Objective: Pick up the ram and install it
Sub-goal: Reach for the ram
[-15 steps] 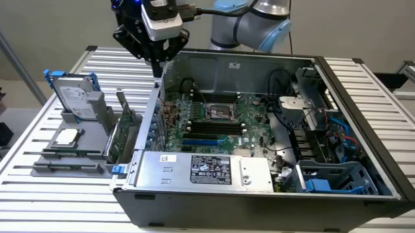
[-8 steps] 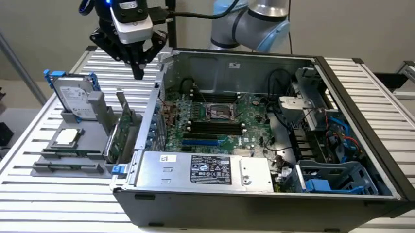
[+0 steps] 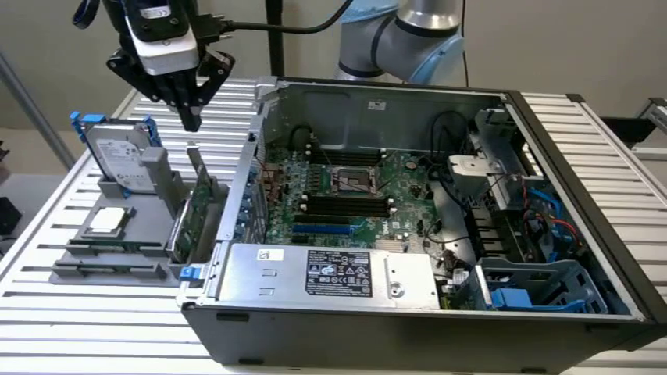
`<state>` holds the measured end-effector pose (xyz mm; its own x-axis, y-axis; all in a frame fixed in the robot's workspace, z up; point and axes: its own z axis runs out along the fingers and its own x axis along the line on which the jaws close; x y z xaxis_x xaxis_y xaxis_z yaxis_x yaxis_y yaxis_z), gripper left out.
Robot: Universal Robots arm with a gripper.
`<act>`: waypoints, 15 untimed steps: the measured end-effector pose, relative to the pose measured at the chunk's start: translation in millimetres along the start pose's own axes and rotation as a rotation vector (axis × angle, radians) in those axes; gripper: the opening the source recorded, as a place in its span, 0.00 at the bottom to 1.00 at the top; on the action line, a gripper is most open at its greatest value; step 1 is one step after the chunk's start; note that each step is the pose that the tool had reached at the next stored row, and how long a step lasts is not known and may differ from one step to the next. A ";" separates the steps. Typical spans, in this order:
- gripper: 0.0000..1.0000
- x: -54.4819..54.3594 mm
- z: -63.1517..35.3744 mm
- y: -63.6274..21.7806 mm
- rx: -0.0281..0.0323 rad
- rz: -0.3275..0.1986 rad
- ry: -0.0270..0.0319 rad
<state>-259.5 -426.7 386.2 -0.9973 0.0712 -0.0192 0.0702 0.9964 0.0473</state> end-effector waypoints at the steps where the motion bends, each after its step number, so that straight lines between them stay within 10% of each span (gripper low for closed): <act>1: 0.00 4.5 0.2 -1.0 0.0001 0.000 0.0000; 15: 0.00 67.4 2.8 -15.6 0.0014 0.000 -0.0001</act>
<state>-327.8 -437.3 381.4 -0.9973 0.0711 -0.0193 0.0702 0.9965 0.0459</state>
